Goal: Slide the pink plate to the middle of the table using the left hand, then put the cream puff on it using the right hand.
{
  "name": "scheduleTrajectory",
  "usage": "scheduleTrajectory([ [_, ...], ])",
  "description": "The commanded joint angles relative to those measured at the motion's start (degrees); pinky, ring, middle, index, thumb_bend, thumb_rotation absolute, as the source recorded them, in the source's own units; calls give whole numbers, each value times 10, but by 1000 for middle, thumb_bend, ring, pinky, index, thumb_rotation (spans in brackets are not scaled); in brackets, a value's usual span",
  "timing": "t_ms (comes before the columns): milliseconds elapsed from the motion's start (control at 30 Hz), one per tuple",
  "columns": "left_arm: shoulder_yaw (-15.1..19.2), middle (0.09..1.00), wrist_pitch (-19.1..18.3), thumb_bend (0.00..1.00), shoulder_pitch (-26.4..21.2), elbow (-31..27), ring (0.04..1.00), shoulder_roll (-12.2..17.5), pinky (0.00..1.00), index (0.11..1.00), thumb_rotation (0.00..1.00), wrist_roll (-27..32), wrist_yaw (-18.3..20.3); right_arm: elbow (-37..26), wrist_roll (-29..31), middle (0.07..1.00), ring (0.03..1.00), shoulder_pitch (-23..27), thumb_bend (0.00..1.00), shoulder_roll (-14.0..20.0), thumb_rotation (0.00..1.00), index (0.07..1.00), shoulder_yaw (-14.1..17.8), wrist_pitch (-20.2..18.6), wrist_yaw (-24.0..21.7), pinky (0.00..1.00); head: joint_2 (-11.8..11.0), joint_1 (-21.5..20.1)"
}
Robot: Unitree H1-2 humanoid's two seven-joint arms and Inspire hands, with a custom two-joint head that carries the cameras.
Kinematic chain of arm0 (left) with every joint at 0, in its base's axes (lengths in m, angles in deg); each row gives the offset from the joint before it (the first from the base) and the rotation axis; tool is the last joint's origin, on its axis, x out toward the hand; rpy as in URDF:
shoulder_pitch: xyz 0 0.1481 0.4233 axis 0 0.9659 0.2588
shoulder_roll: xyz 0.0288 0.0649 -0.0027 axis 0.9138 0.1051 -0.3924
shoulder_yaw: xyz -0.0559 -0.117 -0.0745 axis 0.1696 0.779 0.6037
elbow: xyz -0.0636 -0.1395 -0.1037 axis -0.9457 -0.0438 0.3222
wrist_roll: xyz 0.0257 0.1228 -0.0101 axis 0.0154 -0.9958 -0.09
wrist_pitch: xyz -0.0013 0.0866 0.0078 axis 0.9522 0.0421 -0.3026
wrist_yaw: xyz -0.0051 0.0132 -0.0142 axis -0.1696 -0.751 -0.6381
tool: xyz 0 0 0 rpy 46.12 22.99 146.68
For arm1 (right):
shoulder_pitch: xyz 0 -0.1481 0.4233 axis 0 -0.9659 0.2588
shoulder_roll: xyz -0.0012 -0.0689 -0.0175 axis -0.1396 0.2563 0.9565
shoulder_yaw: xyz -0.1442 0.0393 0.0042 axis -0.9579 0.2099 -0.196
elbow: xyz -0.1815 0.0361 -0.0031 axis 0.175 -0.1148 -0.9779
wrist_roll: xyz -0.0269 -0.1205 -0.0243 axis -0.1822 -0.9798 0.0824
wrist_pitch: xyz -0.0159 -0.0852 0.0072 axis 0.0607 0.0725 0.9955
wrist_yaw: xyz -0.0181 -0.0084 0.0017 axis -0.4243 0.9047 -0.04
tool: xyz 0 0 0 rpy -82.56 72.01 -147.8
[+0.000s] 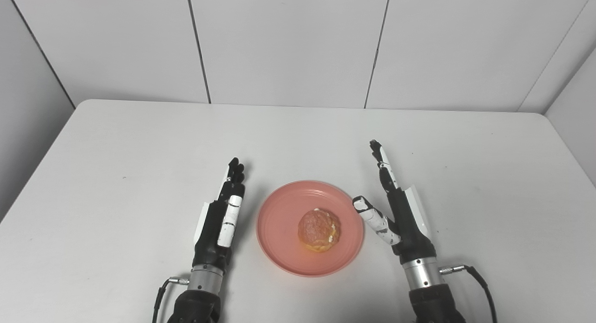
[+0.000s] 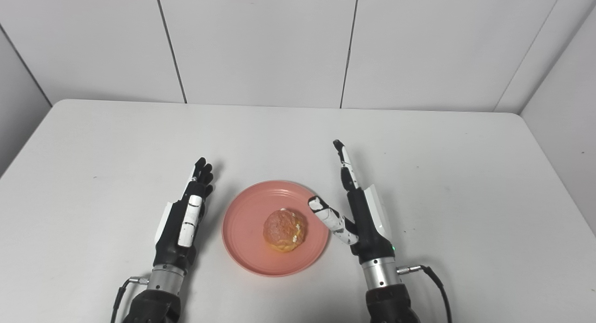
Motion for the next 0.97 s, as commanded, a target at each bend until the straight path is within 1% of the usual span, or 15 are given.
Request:
scheduleTrajectory([
  [0, 1, 997, 18, 681, 2, 6, 998, 3, 1000, 999, 1000, -8, -4, -24, 23, 997, 998, 7, 704, -11, 1000, 1000, 10, -16, 7, 1000, -2, -2],
  [133, 4, 998, 24, 691, 0, 12, 1000, 3, 1000, 1000, 1000, -3, -3, -21, 79, 1000, 1000, 8, 629, -28, 1000, 1000, 25, -20, 1, 1000, 1, -7],
  [200, 5, 998, 25, 690, -1, 12, 1000, 4, 1000, 1000, 1000, -2, -2, -19, 90, 1000, 1000, 9, 637, -33, 1000, 1000, 29, -23, 3, 1000, 2, -12],
  [333, 6, 1000, 23, 688, -4, 13, 1000, 9, 1000, 1000, 1000, -3, 1, -20, 116, 1000, 1000, 8, 665, -54, 983, 1000, 38, -46, 9, 1000, 7, -20],
  [467, 8, 1000, 26, 690, -6, 16, 1000, 14, 1000, 1000, 1000, 4, 4, -19, 150, 1000, 1000, 6, 633, -72, 955, 990, 49, -59, 10, 1000, 9, -27],
  [533, 9, 1000, 27, 690, -7, 17, 1000, 16, 1000, 1000, 1000, 12, 10, -16, 175, 1000, 1000, 6, 612, -80, 936, 985, 56, -57, 6, 1000, 11, -28],
  [600, 10, 1000, 29, 689, -9, 19, 1000, 17, 1000, 1000, 1000, 17, 14, -11, 187, 1000, 1000, 7, 609, -82, 916, 985, 58, -53, 4, 1000, 13, -28],
  [667, 11, 1000, 31, 693, -12, 23, 1000, 17, 1000, 1000, 1000, 22, 16, -6, 197, 999, 1000, 10, 607, -80, 916, 985, 60, -49, 0, 1000, 16, -25],
  [733, 12, 1000, 36, 697, -14, 29, 1000, 16, 1000, 1000, 1000, 27, 15, -5, 208, 993, 994, 10, 600, -80, 909, 979, 61, -52, -3, 1000, 21, -23],
  [833, 13, 1000, 35, 704, -15, 29, 1000, 13, 1000, 1000, 1000, 29, 14, -5, 219, 982, 976, 8, 593, -77, 898, 970, 60, -55, -8, 1000, 21, -23],
  [933, 12, 1000, 32, 709, -16, 29, 1000, 13, 1000, 1000, 1000, 39, 20, -5, 233, 967, 961, 6, 602, -74, 893, 960, 58, -66, -16, 1000, 24, -20],
])
